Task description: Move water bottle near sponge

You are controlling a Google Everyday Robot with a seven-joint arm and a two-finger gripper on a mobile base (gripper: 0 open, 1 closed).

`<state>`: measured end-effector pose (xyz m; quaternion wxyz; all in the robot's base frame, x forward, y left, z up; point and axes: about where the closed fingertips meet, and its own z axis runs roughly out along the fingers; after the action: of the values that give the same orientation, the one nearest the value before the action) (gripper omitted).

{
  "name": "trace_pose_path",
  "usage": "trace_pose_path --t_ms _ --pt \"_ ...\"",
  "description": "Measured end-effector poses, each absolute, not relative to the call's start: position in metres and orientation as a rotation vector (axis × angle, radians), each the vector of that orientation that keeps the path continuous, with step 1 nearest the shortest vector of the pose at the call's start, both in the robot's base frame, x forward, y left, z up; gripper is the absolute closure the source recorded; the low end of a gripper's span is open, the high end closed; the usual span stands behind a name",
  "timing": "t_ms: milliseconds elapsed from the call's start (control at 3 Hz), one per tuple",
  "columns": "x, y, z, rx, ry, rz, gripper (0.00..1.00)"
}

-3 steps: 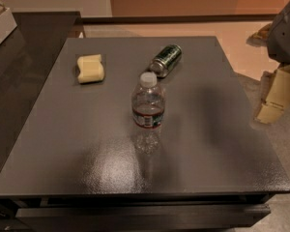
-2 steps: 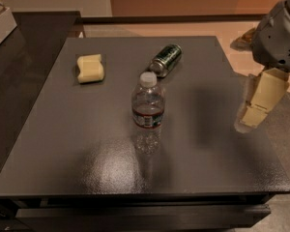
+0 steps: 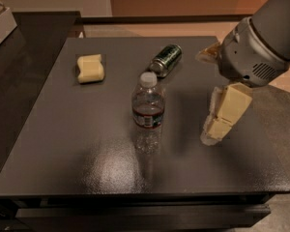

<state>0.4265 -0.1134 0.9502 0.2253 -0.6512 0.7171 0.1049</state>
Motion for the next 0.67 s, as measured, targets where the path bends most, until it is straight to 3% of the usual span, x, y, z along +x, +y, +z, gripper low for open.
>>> trace_pose_path --t_ms 667 --pt "0.425 -0.063 0.941 -1.727 1.915 0.489 0.0"
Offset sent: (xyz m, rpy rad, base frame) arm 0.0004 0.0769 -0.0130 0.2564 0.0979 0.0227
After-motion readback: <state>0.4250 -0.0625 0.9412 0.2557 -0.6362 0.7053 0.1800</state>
